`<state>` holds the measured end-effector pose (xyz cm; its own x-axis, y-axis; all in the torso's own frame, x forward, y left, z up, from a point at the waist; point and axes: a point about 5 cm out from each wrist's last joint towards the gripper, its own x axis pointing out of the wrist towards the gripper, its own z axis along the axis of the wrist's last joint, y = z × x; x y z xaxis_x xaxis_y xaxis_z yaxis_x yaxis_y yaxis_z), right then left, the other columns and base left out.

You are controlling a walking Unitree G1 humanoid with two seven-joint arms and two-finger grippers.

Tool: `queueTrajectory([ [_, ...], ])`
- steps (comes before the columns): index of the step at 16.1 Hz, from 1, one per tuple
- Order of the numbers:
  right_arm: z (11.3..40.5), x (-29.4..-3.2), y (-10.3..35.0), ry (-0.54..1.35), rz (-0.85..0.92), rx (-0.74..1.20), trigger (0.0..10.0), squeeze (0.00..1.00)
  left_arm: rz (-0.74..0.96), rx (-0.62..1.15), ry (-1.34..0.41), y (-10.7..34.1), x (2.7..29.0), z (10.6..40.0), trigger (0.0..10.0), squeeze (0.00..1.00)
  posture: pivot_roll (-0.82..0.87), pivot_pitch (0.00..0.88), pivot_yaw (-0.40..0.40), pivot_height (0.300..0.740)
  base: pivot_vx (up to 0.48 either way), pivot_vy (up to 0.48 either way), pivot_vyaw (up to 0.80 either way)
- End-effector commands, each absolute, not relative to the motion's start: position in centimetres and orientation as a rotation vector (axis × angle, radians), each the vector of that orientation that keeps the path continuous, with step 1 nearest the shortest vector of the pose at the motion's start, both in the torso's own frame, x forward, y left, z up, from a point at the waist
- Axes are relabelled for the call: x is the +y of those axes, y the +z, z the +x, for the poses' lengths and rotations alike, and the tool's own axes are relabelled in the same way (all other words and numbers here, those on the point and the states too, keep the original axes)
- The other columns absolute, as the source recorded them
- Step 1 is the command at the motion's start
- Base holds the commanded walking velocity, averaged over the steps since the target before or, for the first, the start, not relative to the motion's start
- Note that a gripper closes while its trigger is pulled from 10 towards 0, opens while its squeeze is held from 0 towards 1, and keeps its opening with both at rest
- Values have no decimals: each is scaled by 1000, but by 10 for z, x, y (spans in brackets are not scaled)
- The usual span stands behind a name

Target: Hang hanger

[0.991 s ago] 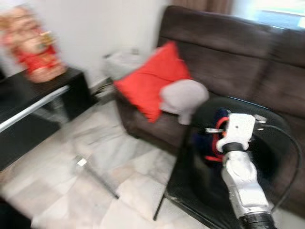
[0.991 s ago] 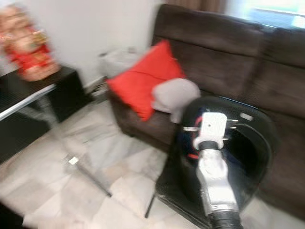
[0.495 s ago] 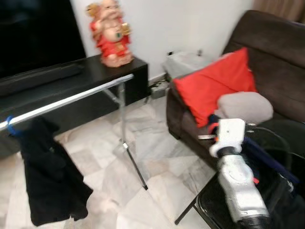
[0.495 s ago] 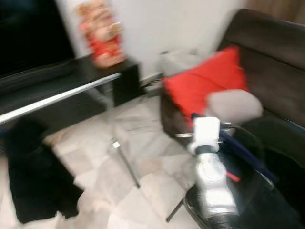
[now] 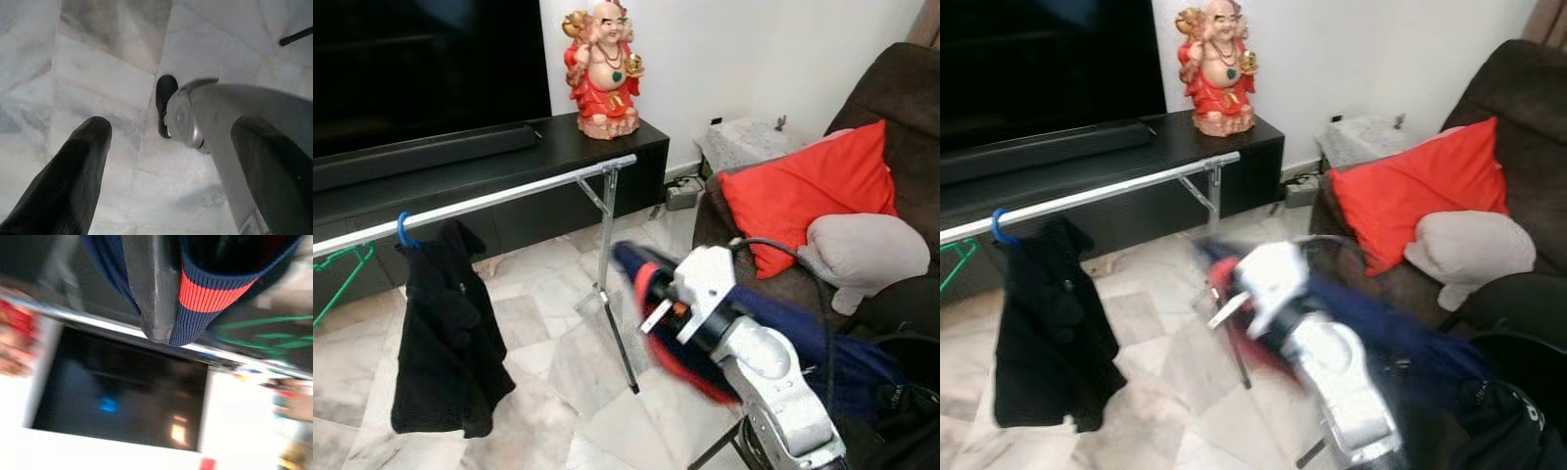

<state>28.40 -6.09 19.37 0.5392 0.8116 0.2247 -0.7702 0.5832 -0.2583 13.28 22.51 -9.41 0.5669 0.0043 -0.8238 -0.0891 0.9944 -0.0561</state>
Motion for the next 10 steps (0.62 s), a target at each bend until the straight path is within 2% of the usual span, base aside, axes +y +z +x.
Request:
queueTrajectory([
  [1, 276, -59, 201, 1022, -110, -359, 10000, 0, -92, 996, 52, -96, 226, 126, 10000, 0, 41, 43, -8, 740, 0, 0, 0],
  [2, 273, -58, 202, 1062, -95, -354, 10000, 0, -92, 996, 53, -96, 226, 126, 10000, 0, 41, 43, -8, 740, 0, 0, 0],
  [3, 255, -53, 207, 1231, -64, -355, 10000, 0, -93, 997, 55, -96, 226, 127, 10000, 0, 42, 42, -9, 740, 0, 0, 0],
  [5, 236, -49, 221, 1376, -9, -393, 10000, 0, -92, 999, 58, -96, 227, 127, 10000, 0, 41, 42, -9, 740, 0, 0, 0],
  [9, 233, -51, 216, 1409, 30, -359, 10000, 0, -92, 1002, 56, -97, 226, 127, 10000, 0, 41, 40, -9, 740, 0, 0, 0],
  [10, 238, -55, 210, 1362, 67, -334, 10000, 0, -92, 1002, 57, -97, 225, 127, 10000, 0, 48, 37, -12, 740, 0, 0, 0],
])
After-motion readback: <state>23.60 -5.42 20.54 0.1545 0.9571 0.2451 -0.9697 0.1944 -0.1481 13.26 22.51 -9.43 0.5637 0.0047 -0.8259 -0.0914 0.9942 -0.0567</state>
